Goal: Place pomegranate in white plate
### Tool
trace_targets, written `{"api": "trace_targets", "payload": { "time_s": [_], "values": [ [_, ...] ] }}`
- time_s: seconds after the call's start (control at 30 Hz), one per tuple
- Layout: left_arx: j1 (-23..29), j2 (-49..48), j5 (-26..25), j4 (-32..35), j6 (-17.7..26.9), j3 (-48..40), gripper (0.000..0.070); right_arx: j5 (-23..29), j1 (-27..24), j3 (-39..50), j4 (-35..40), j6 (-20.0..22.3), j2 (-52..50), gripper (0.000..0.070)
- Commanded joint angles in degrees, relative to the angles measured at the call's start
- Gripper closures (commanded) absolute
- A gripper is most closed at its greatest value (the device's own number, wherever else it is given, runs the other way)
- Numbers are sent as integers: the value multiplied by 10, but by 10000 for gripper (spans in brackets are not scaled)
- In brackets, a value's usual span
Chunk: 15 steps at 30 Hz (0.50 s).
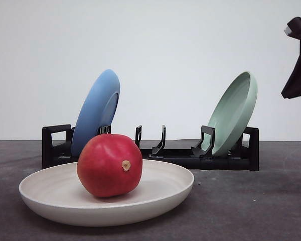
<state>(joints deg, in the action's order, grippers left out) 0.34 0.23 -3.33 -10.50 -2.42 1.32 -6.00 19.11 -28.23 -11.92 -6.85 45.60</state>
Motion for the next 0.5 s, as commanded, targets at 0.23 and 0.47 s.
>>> {"api": "trace_targets", "payload": {
  "time_s": [0.23,0.47],
  "values": [
    [0,0,-1,-1,-2,-6,700,1,2,1,35,4,2,672],
    [0,0,-1,-1,-2,-6,700,3,2,1,33,12,-8,672]
  ]
}}
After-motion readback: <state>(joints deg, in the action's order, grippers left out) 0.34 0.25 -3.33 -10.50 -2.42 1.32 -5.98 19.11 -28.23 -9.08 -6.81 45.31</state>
